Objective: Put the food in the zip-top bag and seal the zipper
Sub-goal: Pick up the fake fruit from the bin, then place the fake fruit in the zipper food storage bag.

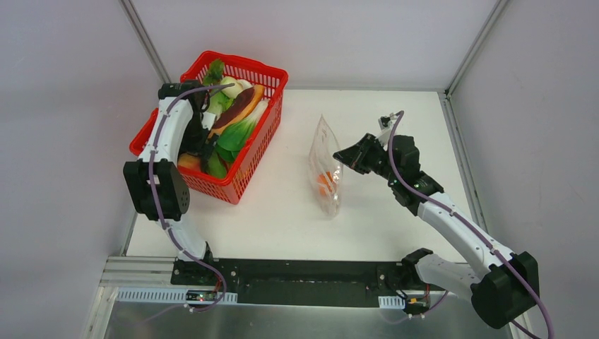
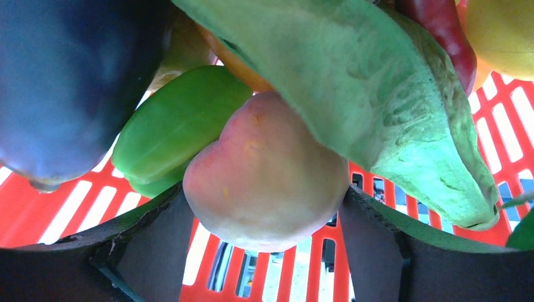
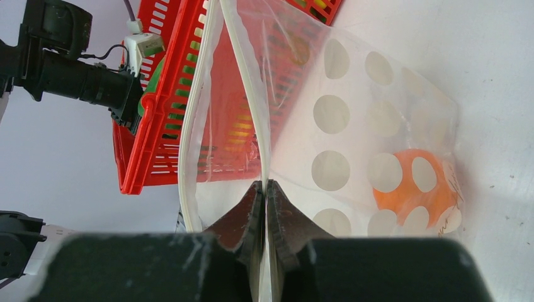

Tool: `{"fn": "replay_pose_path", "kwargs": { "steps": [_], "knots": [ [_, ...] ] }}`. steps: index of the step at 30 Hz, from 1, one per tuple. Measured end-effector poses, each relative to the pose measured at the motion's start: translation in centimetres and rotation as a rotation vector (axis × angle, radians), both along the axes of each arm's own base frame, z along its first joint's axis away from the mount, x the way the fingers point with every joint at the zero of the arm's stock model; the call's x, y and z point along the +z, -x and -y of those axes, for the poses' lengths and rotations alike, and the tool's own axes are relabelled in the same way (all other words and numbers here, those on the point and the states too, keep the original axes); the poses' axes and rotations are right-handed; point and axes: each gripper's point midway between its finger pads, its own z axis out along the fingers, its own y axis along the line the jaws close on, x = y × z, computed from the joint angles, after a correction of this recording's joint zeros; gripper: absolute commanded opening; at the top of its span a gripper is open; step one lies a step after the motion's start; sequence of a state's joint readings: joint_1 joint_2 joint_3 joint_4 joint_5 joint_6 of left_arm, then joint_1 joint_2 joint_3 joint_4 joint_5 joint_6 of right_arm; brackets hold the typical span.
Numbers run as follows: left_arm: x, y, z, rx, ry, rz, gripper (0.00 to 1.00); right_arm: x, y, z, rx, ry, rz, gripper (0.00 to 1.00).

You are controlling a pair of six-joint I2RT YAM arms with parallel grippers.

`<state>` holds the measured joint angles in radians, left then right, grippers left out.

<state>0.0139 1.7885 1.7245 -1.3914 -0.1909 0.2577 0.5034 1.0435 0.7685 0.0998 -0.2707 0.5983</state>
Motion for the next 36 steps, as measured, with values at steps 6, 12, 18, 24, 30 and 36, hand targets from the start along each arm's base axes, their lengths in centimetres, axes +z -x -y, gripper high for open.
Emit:
{"fn": "replay_pose_path", "kwargs": {
  "steps": [6,12,18,24,30,36],
  "knots": [
    [2.7,-0.6,0.0,0.012,0.001,0.138,0.32,0.0,0.0,0.0,0.000,0.000,0.000,0.08],
    [7.4,-0.1,0.6,0.020,0.029,0.366,0.30,0.0,0.0,0.0,-0.001,-0.001,-0.001,0.09],
    [9.2,-0.5,2.4,0.034,0.131,0.498,0.31,0.0,0.0,0.0,-0.002,-0.002,-0.003,0.08],
    [10.9,-2.1,8.5,-0.004,0.418,0.667,0.28,0.0,0.0,0.0,-0.003,-0.005,-0.006,0.08],
    [15.9,-1.4,18.2,-0.221,0.752,0.844,0.30,-0.3,-0.1,-0.1,-0.005,-0.007,-0.021,0.08],
    [20.0,-0.4,23.4,-0.343,0.968,0.923,0.31,-0.7,-0.1,-0.2,-0.001,-0.007,-0.037,0.08]
  ]
}}
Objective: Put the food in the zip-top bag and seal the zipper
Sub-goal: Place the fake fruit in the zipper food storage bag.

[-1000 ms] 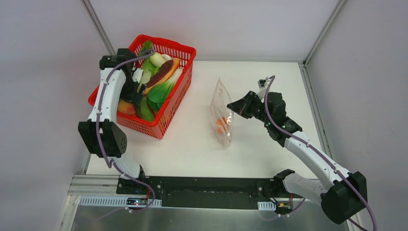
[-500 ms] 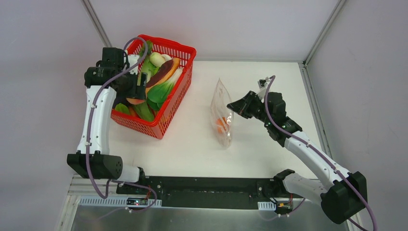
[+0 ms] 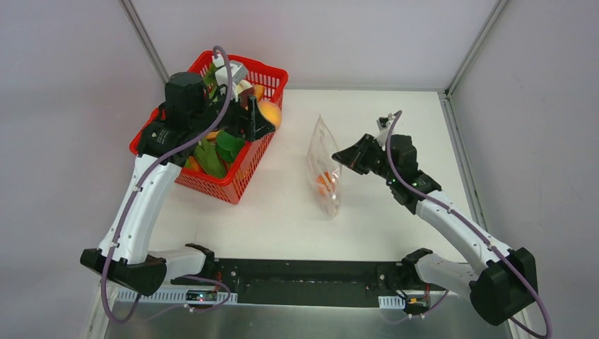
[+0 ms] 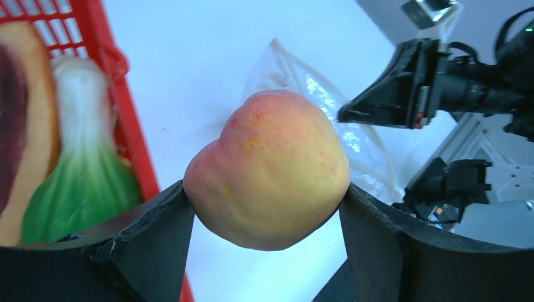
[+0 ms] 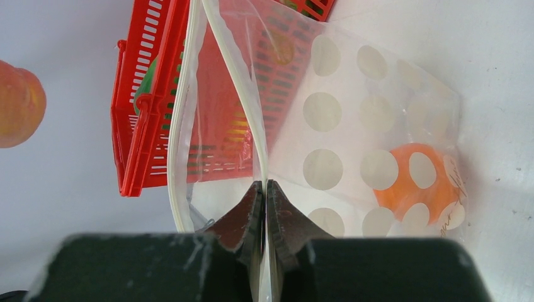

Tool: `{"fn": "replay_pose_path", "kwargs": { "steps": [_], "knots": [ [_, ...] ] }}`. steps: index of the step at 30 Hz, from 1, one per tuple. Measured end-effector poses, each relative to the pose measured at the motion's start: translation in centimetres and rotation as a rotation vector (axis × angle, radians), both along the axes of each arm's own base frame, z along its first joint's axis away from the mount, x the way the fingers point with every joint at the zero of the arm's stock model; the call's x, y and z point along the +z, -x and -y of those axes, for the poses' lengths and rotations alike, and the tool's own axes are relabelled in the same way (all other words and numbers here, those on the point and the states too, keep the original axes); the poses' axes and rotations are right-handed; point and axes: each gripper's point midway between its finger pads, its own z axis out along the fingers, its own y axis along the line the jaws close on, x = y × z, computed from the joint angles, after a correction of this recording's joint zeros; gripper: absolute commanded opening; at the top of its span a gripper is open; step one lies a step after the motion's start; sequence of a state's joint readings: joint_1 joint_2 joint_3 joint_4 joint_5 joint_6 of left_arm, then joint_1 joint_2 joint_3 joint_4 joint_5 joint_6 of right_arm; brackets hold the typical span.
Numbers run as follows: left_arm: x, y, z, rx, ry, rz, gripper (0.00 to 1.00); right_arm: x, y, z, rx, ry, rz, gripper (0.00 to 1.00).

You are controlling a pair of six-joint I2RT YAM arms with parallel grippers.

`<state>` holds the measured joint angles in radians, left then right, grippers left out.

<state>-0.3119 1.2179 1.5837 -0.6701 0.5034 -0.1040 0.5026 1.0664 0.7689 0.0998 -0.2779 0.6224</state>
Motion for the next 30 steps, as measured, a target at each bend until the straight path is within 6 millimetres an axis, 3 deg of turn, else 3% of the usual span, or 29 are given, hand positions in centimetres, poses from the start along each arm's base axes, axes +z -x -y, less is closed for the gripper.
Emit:
{"fn": "replay_pose_path", "kwargs": {
  "steps": [2,16,21,26,30],
  "knots": [
    [0.5,0.2,1.6,-0.050,0.044,0.017,0.32,0.0,0.0,0.0,0.000,-0.002,-0.004,0.08],
    [-1.7,1.8,11.9,-0.325,0.114,-0.028,0.31,0.6,0.1,-1.0,0.043,-0.028,-0.009,0.07],
    [-3.8,1.8,14.9,-0.372,0.082,-0.065,0.31,0.6,0.3,-1.2,0.049,-0.023,-0.011,0.07],
    [-6.7,1.3,16.6,-0.373,-0.017,-0.112,0.31,0.9,0.4,-1.4,0.049,-0.012,0.003,0.07],
    [-8.0,1.0,16.3,-0.353,-0.108,-0.120,0.31,0.7,0.2,-0.9,0.021,0.008,0.005,0.07]
  ]
}}
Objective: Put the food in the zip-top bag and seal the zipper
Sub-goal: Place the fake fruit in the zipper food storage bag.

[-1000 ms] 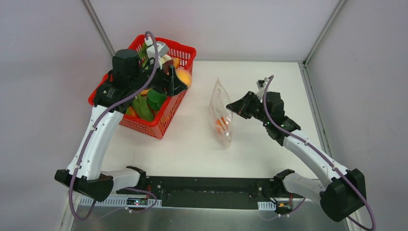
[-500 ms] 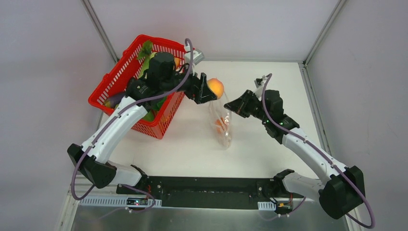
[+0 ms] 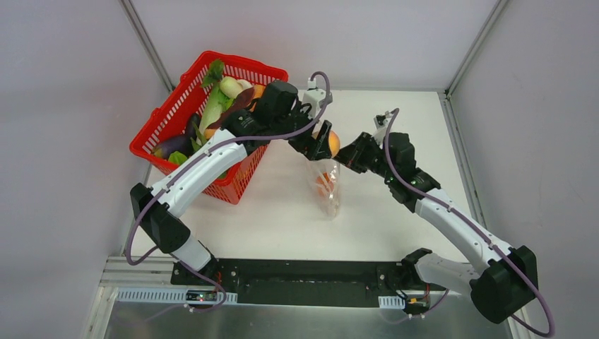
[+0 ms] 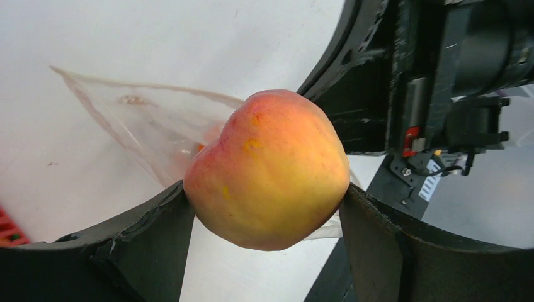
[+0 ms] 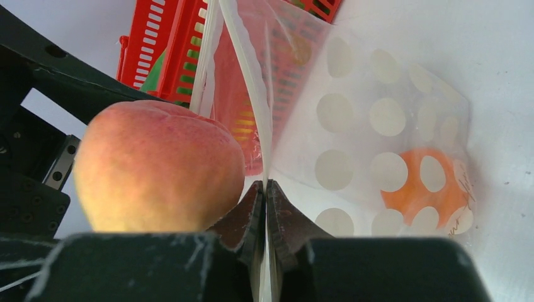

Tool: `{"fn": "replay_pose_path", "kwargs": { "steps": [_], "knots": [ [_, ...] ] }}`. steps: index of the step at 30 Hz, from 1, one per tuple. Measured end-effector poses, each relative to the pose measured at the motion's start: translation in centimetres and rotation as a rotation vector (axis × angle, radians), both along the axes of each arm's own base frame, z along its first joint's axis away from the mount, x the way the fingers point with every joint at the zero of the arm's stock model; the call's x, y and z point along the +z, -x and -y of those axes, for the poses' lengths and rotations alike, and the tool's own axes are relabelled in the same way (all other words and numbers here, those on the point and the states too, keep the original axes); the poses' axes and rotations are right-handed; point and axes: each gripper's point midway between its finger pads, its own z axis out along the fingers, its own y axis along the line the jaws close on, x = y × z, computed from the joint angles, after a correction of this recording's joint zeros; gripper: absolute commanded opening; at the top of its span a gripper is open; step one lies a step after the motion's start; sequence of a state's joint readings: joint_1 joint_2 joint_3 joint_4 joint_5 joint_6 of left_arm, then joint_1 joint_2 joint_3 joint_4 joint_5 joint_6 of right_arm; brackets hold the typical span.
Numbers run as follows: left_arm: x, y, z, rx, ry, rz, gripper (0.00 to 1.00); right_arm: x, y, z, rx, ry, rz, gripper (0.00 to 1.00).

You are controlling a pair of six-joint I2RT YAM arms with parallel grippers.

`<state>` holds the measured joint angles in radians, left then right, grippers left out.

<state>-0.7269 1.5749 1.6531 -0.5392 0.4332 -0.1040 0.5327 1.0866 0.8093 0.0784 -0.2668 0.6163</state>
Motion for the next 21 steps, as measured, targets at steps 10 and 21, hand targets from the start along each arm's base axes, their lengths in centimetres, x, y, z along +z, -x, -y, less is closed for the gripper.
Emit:
{"fn": "replay_pose_path", "kwargs": {
  "steps": [10,21],
  "knots": [
    [-2.0,-0.3,-3.5,0.058,-0.197,0.028,0.35,2.2,0.3,1.1,-0.047,-0.014,0.070,0.07],
    [-2.8,-0.2,-2.4,0.040,-0.274,0.033,0.51,3.4,0.4,1.1,-0.049,-0.049,0.105,0.07]
  ]
}}
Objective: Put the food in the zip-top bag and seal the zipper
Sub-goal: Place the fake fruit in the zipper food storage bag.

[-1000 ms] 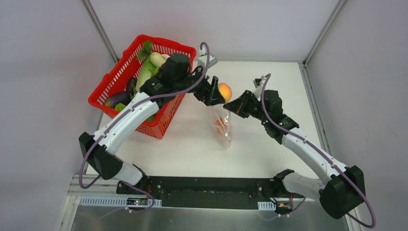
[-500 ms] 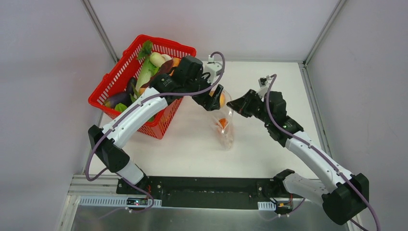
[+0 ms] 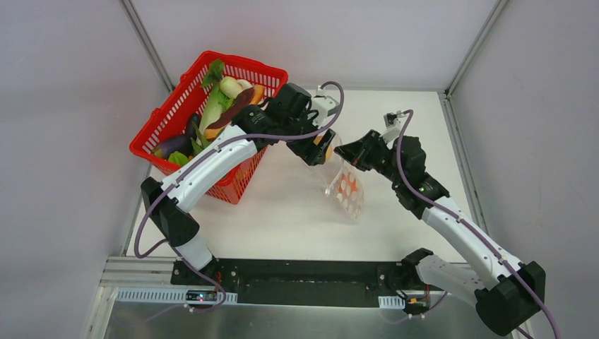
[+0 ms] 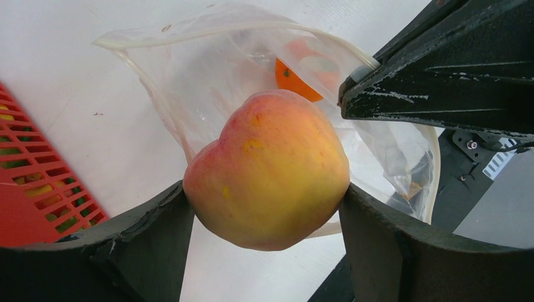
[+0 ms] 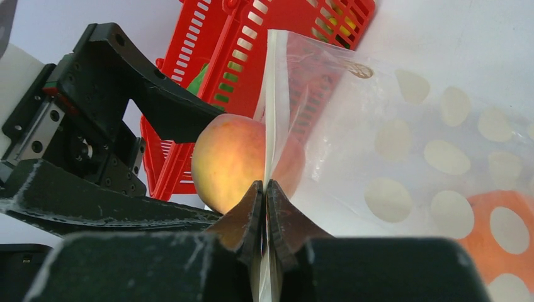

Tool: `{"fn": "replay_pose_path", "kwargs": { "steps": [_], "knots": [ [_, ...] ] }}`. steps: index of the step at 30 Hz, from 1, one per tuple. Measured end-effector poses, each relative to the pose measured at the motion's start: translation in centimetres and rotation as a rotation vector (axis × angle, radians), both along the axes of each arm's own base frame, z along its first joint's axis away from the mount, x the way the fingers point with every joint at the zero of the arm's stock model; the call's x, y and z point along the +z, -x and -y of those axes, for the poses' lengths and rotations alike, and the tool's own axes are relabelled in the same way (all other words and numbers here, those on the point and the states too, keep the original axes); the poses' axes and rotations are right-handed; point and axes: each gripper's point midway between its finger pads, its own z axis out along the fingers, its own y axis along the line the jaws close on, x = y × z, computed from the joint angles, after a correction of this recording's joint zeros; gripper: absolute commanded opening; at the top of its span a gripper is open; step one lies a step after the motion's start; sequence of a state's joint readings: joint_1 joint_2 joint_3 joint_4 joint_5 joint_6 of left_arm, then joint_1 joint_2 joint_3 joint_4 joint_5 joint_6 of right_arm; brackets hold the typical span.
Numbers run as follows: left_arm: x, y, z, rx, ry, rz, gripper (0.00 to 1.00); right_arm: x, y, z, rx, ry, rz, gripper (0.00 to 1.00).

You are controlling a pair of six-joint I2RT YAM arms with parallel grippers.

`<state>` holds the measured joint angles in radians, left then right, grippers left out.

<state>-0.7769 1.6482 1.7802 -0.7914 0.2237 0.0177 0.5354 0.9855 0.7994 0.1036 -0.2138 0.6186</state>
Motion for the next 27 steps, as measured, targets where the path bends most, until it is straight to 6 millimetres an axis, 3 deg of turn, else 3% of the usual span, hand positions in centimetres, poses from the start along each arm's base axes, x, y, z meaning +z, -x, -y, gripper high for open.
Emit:
{"fn": "replay_pose_path", "kwargs": {
  "steps": [7,10,17,27],
  "knots": [
    [-0.8,-0.2,0.6,-0.003,-0.016,-0.012,0.64,-0.3,-0.1,0.2,-0.018,-0.012,-0.014,0.08],
    [-0.8,-0.5,0.4,0.015,-0.023,-0.002,0.79,-0.4,-0.2,0.2,-0.025,-0.016,-0.017,0.08],
    [-0.2,-1.5,0.9,0.062,0.021,0.034,0.97,-0.8,-0.3,0.4,-0.037,-0.024,-0.036,0.08],
    [1.2,-1.9,0.4,0.111,0.068,0.087,0.99,-1.5,-0.9,1.5,-0.081,-0.051,-0.069,0.08]
  ]
}}
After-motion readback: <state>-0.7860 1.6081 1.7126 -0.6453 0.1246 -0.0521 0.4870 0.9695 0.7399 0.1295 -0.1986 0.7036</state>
